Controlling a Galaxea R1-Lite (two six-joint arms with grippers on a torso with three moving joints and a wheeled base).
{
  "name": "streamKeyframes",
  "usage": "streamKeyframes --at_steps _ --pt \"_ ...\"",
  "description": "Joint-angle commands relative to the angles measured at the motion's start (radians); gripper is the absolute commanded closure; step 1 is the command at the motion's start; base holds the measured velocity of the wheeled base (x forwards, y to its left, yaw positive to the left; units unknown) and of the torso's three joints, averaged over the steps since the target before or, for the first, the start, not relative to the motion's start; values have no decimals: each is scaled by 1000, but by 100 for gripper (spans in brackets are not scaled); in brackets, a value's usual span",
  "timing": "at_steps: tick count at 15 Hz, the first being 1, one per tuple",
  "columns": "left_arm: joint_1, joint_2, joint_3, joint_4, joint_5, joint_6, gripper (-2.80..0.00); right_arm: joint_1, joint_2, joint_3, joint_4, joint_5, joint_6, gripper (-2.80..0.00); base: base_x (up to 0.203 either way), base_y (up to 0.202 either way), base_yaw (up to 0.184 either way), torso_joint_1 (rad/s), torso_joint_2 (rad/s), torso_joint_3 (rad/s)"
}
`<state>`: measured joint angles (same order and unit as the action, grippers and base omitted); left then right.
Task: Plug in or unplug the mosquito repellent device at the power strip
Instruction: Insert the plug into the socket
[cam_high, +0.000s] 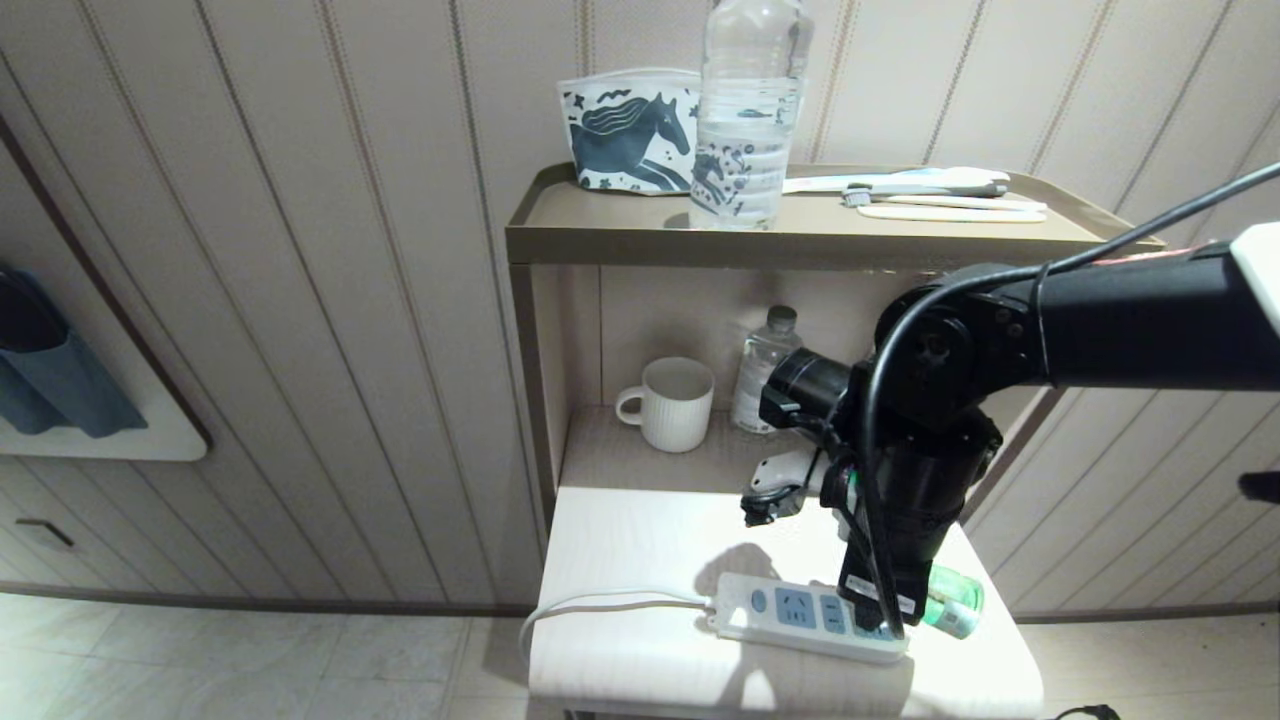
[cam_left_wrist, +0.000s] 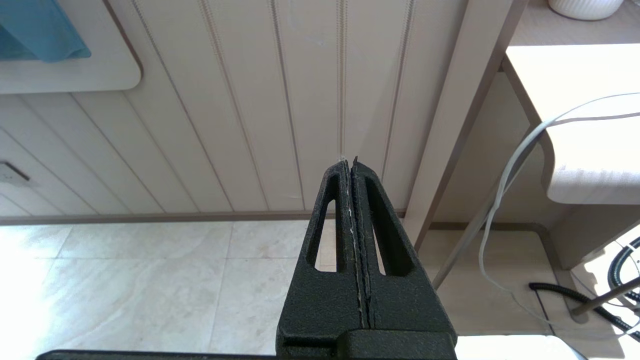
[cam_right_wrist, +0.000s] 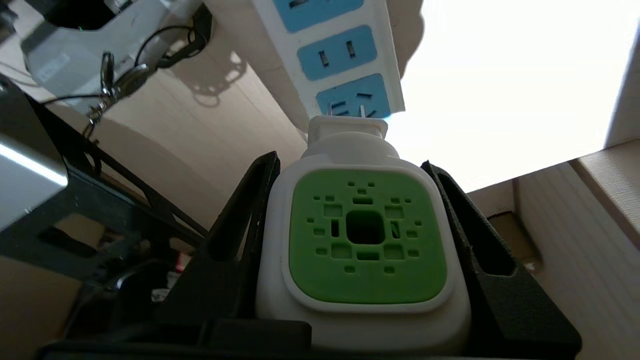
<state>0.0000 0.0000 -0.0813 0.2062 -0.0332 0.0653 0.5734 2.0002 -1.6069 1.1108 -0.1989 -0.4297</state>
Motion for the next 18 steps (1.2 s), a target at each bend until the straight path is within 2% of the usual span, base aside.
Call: streamKeyframes --at_steps 1,4,11,18 --pt "0 0 0 1 -1 1 0 0 0 -11 21 -9 -25 0 0 0 0 0 0 0" --pt "0 2 0 1 -1 1 0 0 19 -1 23 -13 -52 0 0 0 0 0 0 0" --pt "0 0 0 1 -1 1 0 35 73 -4 11 -16 -39 0 0 0 0 0 0 0" --pt "0 0 0 1 -1 1 0 33 86 -13 11 -31 -43 0 0 0 0 0 0 0"
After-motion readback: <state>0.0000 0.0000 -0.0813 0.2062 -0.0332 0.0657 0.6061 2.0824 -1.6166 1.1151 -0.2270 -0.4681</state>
